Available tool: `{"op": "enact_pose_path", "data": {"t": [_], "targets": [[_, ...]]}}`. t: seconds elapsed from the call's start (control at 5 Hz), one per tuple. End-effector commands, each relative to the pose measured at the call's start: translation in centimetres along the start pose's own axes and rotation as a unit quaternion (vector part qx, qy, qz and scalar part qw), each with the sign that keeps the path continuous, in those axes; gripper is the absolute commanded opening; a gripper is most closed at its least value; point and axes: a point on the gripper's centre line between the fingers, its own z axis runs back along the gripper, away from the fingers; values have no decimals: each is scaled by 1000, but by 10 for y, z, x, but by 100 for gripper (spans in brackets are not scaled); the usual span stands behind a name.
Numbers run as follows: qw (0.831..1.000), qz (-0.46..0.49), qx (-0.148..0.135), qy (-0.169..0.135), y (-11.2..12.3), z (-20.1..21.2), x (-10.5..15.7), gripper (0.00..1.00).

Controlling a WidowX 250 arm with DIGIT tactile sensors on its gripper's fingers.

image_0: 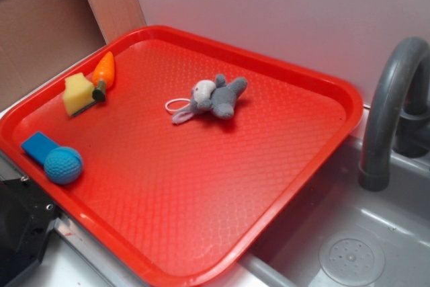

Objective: Grab the carrot.

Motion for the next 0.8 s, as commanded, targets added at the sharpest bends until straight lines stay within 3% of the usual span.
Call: {"op": "enact_pose_path", "data": {"t": [0.0,0.2,0.6], "targets": [[997,21,41,-64,7,-60,51,100],[997,21,55,-57,13,-79,61,100],[996,14,85,-28,48,-104,63,100]]}}
